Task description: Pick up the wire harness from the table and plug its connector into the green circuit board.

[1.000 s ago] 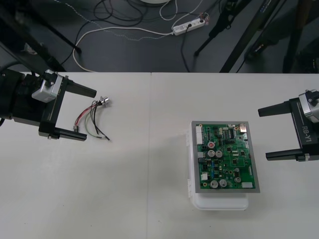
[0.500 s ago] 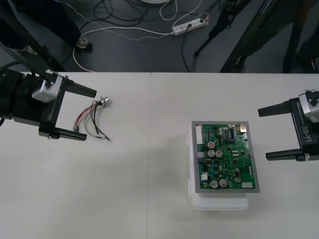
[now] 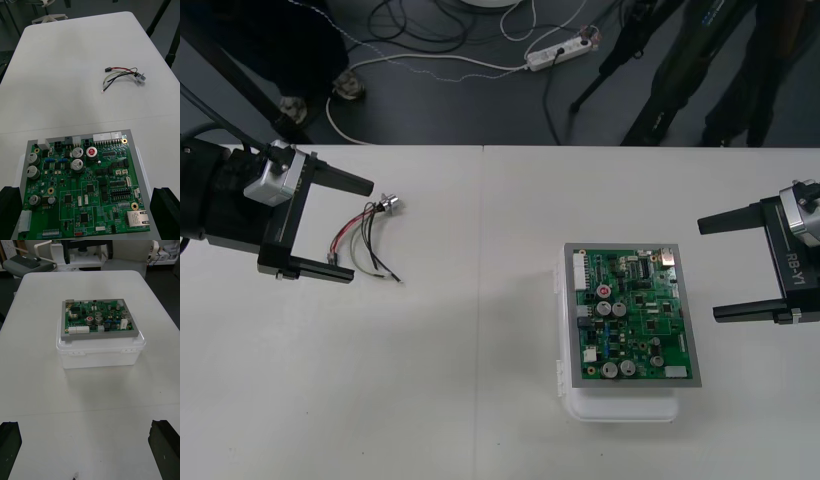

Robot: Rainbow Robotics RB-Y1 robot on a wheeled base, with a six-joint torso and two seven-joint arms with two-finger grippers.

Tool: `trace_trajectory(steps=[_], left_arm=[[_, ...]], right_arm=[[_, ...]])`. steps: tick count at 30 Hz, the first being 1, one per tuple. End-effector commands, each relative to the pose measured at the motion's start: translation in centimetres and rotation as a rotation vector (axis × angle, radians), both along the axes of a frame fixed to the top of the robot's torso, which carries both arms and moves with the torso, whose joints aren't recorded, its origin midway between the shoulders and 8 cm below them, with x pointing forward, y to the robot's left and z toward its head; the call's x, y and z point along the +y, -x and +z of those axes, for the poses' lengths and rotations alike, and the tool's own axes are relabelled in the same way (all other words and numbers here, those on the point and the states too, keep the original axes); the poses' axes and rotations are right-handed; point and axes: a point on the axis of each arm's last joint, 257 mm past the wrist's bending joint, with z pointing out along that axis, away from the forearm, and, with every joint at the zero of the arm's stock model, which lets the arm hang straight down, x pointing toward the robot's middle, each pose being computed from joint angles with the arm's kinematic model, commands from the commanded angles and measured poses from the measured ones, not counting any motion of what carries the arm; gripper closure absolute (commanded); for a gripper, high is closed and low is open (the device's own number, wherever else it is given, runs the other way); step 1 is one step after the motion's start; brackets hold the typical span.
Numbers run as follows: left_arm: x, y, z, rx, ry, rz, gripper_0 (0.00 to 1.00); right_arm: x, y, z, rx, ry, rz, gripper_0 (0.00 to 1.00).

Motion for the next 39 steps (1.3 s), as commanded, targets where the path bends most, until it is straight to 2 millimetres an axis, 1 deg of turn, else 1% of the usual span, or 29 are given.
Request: trace_trajectory(steps=[1, 39], left_arm=[[-0.22, 1.16, -1.07, 0.017, -0.017, -0.038, 0.00], [-0.22, 1.16, -1.07, 0.017, -0.017, -0.038, 0.00]], right_arm=[[0.50, -0.43, 1.60, -0.031, -0.003, -0.003, 0.00], [0.50, -0.43, 1.60, -0.031, -0.003, -0.003, 0.00]])
